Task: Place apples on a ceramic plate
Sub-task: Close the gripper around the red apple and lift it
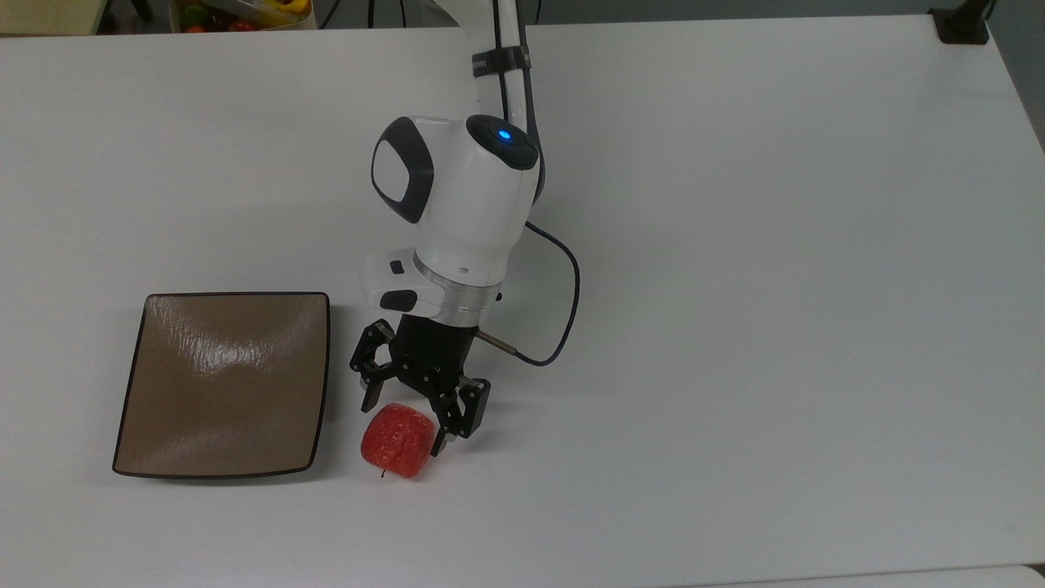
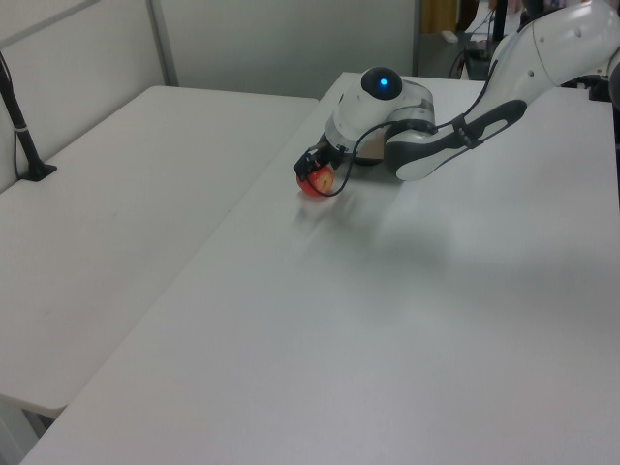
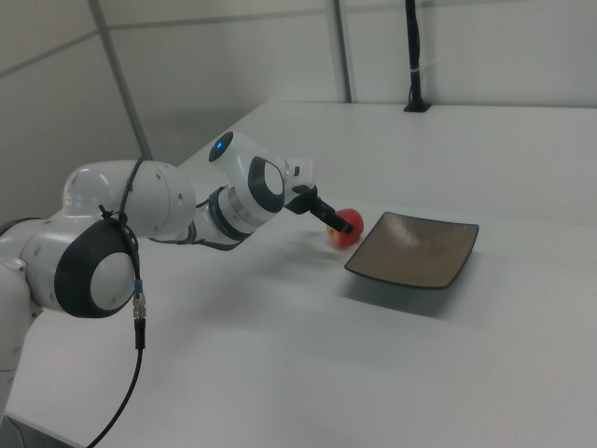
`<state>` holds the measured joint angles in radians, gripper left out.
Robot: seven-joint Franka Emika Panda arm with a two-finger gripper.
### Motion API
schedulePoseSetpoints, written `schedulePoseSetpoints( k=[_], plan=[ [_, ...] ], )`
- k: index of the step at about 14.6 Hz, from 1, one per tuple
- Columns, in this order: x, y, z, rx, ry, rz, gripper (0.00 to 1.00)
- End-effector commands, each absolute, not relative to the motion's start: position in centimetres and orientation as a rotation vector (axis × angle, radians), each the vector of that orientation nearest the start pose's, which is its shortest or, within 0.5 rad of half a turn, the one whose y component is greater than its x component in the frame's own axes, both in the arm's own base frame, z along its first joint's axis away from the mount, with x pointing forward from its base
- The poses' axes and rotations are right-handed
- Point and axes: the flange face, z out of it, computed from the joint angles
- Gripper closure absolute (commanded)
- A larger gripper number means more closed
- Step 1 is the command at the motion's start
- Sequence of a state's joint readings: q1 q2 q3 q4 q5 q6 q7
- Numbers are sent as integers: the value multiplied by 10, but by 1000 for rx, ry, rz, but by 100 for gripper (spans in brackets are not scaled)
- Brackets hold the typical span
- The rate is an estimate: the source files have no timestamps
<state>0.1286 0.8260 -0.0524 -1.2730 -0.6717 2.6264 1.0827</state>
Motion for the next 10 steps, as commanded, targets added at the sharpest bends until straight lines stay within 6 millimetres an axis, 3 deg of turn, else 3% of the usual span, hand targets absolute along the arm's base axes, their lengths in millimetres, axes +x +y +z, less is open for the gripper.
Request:
schedulePoseSetpoints(
  k=[1,3,6,10],
  plan=[
    [788,91,303,-2998,683,-1177,54],
    [789,90,304,-2994,682,-1180,60],
    [788,92,305,-2991,675,-1180,61],
    [785,81,349,-2934,707,-1215,61]
  ],
)
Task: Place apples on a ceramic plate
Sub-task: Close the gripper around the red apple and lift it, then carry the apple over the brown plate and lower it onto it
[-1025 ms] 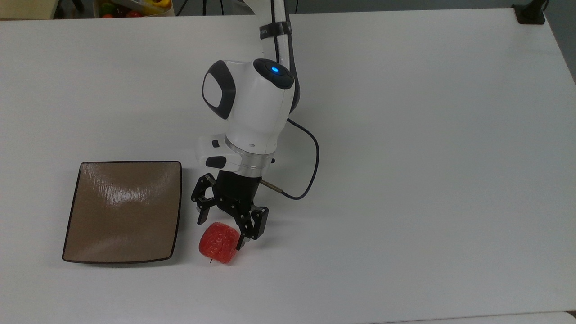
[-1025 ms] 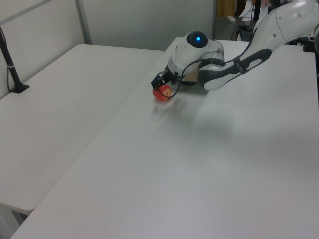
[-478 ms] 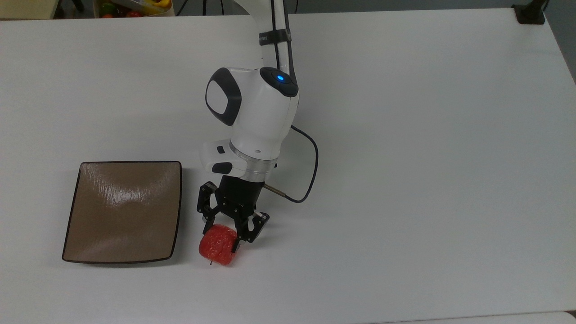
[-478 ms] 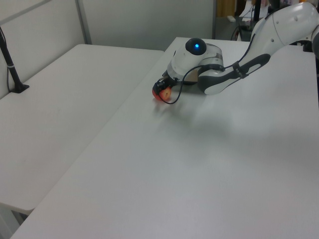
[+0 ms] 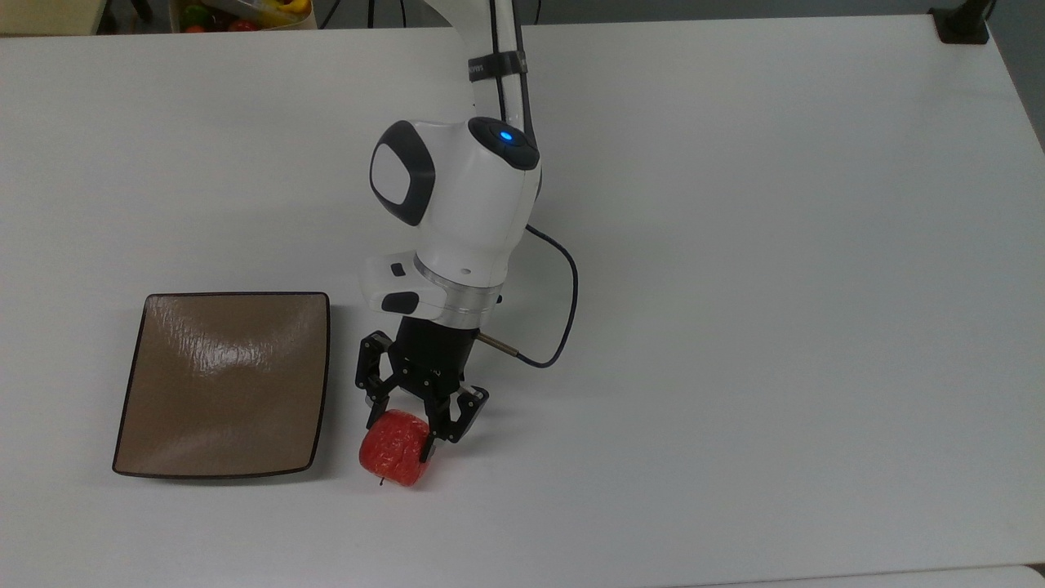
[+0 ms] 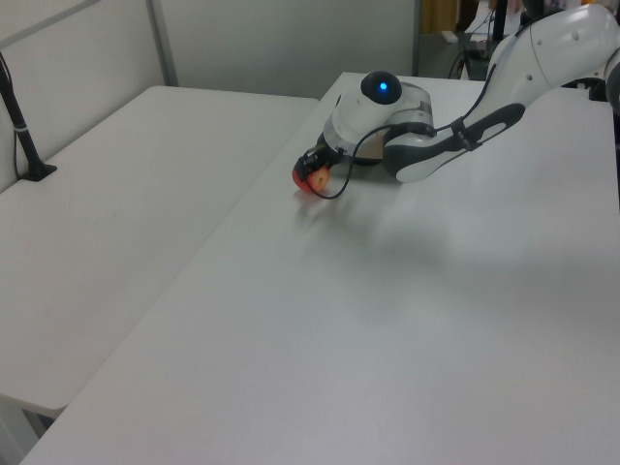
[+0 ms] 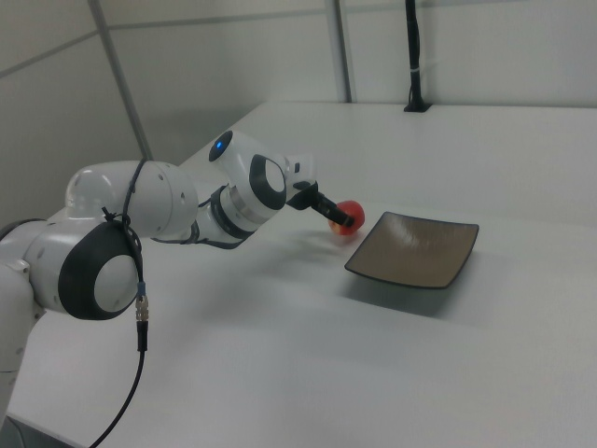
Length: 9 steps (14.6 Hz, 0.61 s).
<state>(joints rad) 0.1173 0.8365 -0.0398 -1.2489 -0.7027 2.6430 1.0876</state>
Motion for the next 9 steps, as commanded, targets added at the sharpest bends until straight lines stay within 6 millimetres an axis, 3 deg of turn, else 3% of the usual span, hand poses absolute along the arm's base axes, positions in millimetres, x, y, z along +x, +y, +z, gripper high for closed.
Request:
schedulePoseSetpoints(
  k=[1,3,5,7,9],
  plan=[
    [782,73,364,-2922,723,-1226,61],
    [776,55,393,-2893,763,-1259,61],
    [770,21,418,-2874,825,-1291,60],
    [764,3,429,-2877,849,-1301,59],
    [761,-15,424,-2905,854,-1294,58]
  ],
)
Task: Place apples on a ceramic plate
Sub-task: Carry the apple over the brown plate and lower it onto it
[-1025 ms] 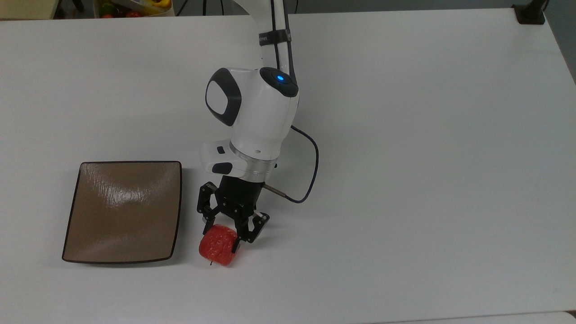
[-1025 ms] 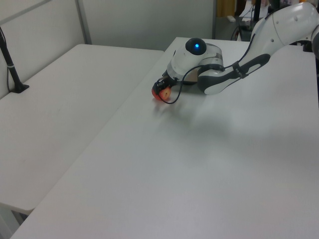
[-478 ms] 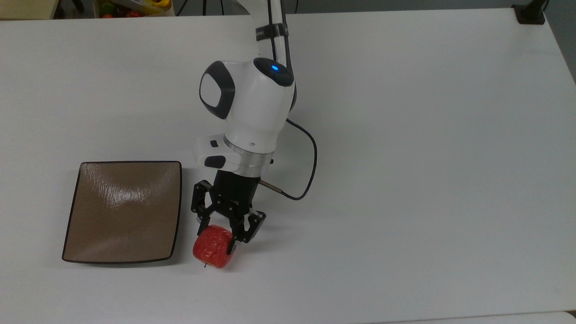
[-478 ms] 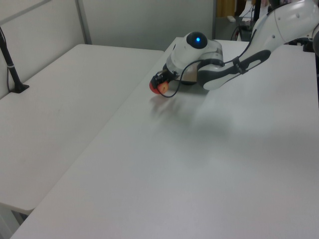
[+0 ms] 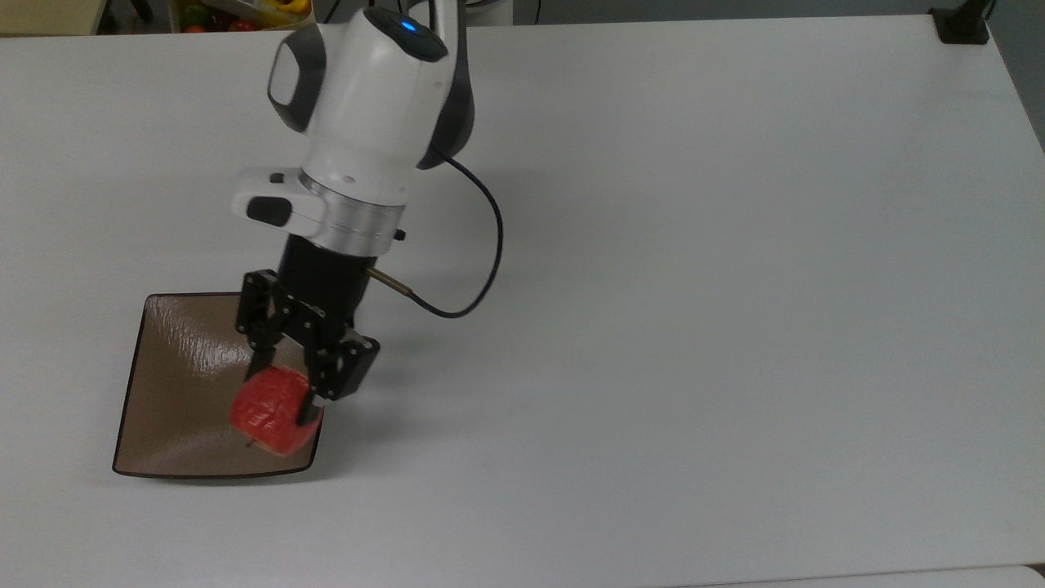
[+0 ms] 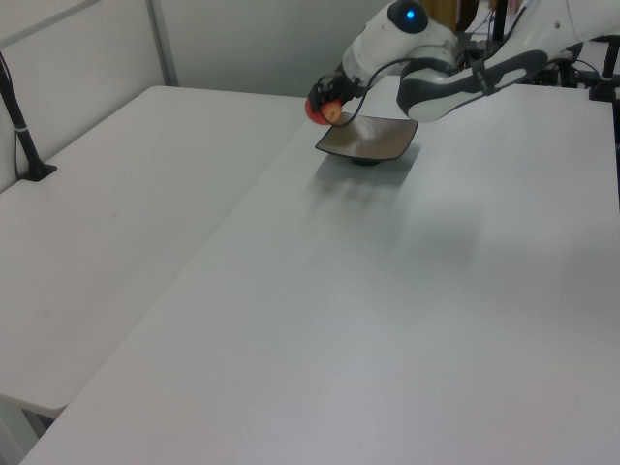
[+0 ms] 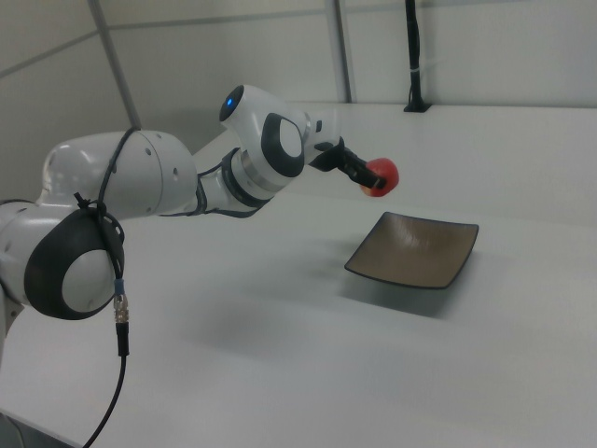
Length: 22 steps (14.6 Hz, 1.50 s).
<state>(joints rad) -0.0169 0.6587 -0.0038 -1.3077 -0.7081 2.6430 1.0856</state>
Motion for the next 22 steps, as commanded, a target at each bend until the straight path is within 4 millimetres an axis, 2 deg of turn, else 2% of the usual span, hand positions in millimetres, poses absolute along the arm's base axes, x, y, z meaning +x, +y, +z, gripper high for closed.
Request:
schedulePoseSetpoints(
  k=[1,3,5,8,16,18,19,21,22],
  plan=[
    [758,-30,412,-2940,858,-1264,58],
    [756,-40,399,-2977,845,-1233,53],
    [755,-42,389,-2994,843,-1211,48],
    [753,-41,378,-3013,839,-1181,0],
    [749,-42,375,-3038,830,-1164,0],
    [739,-41,363,-3110,801,-1080,0],
    [732,-32,356,-3160,764,-1008,0],
    [716,-33,353,-3234,721,-894,0],
    [712,-35,360,-3225,722,-856,0]
  ],
)
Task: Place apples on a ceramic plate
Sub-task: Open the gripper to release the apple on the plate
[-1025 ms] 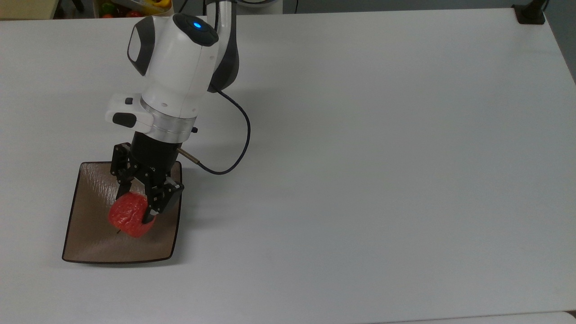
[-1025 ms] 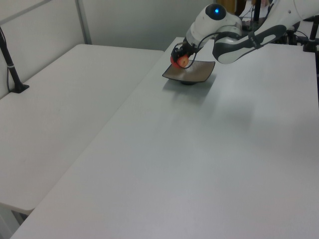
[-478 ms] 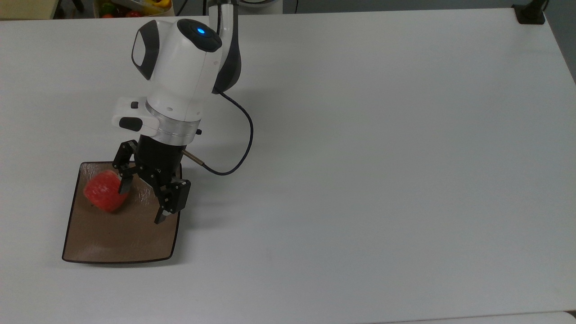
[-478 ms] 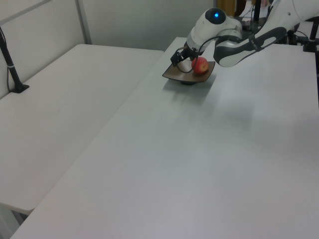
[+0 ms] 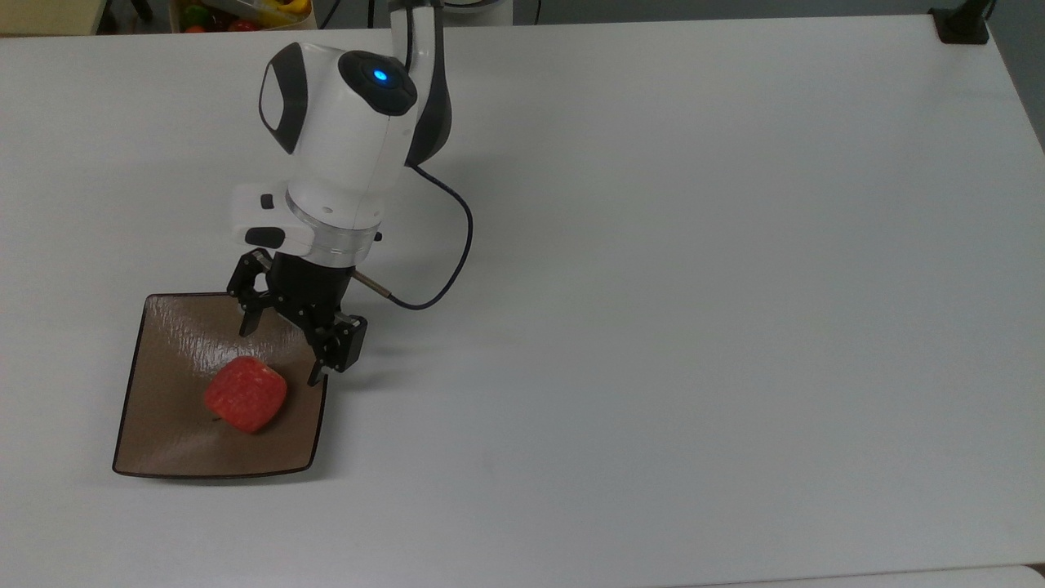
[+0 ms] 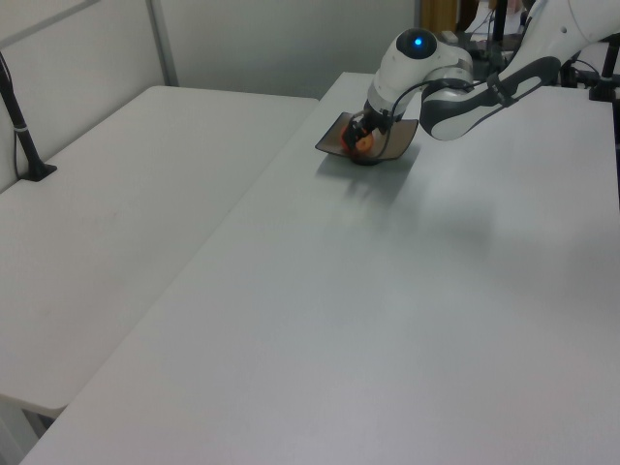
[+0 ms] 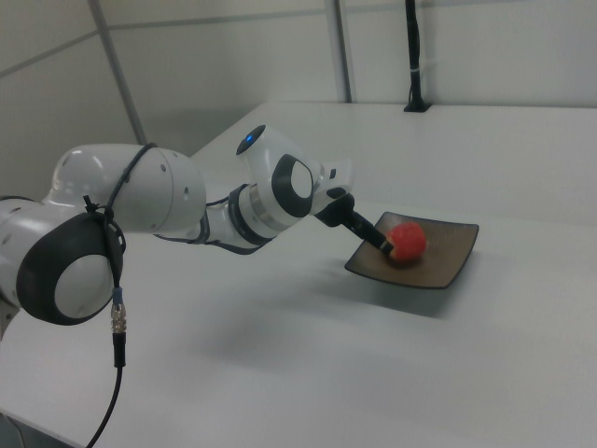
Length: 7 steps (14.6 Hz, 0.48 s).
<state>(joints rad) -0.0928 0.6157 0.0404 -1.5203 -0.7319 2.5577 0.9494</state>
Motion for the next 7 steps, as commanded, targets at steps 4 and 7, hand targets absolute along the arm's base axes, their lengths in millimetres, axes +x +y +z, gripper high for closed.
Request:
schedulePoseSetpoints(
  k=[4,7],
  plan=[
    [700,-33,393,-3264,639,-631,0],
    [684,-28,425,-3261,551,-436,0]
  ],
)
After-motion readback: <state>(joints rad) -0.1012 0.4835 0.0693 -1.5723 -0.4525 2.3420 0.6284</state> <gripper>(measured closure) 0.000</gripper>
